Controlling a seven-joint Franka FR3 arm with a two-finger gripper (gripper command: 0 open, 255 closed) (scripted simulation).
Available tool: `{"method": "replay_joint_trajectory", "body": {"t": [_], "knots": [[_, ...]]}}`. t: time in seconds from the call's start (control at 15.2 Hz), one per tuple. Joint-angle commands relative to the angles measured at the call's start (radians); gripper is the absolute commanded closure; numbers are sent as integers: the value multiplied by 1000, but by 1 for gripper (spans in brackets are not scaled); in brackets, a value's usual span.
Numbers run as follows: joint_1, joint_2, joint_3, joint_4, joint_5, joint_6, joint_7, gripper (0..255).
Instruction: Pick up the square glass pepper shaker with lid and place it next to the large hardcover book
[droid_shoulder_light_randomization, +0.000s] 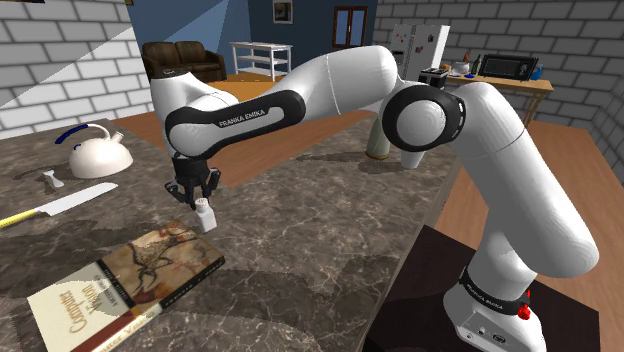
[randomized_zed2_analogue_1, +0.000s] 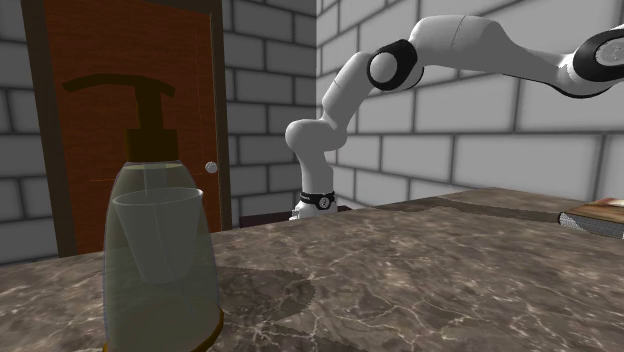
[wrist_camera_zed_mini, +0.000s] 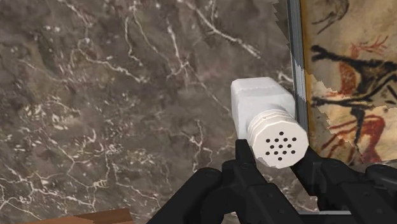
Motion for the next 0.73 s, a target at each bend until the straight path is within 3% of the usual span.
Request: {"method": "replay_joint_trajectory", "body": {"t": [0.0, 0.07, 0.4, 0.66], "knots": [[0, 0, 0, 0, 0, 0, 0, 255], [0, 0, 0, 0, 0, 0, 0, 0], [0, 0, 0, 0, 0, 0, 0, 0], [7, -31, 5, 75, 7, -105, -7, 0]]}}
